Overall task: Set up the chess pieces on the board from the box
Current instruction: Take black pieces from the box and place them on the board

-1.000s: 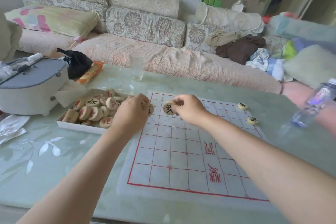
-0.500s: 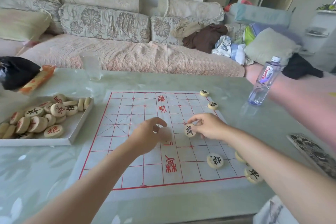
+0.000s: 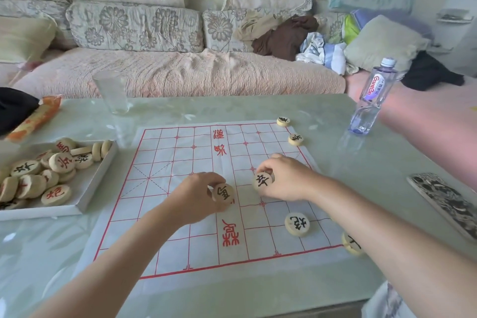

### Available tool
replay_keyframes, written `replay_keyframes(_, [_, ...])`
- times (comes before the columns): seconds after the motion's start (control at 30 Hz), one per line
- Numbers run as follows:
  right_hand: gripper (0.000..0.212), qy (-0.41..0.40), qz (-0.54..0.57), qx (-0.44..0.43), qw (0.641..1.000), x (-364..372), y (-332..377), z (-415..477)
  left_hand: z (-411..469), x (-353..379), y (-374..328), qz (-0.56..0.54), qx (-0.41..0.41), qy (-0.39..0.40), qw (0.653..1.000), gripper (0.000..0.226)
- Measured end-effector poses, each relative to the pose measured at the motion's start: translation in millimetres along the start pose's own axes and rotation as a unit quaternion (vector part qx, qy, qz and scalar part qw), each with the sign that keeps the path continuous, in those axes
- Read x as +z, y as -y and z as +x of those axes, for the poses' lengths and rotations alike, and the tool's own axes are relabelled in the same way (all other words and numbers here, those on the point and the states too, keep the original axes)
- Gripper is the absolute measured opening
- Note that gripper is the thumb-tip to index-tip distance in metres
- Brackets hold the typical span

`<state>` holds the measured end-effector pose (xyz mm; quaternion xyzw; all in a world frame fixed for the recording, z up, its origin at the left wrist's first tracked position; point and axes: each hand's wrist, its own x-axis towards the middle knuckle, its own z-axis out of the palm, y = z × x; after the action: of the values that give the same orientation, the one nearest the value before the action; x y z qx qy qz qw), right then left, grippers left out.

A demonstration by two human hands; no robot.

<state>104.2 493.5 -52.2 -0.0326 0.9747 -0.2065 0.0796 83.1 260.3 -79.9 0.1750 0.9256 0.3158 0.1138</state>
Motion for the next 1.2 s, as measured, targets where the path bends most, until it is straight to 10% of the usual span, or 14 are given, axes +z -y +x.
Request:
replay_keyframes(0.4, [0.060, 0.051, -0.049, -0.049, 0.996, 4.9, 0.9, -20.7, -5.6, -0.8, -5.6, -0.059, -0.001, -0.061, 0.996, 0.050])
replay_keyframes(0.8, [0.017, -0.017, 0.408, 0.015, 0.913, -5.0, -0.5, -12.1, 7.4, 15.3, -61.6, -0.233, 0.052, -0.037, 0.970, 0.048])
replay_keyframes(1.07, [0.052, -0.073, 0.304, -0.029, 0.950, -18.5, -42.5, 20.9, 70.2, 32.1, -89.0, -0.314, -0.043, -0.072, 0.946, 0.021])
replay_keyframes(1.2, [0.036, -0.114, 0.236, -0.044, 0.964, -37.9, -65.7, 50.0, 109.3, 37.3, -107.2, -0.309, -0.034, -0.079, 0.947, 0.010])
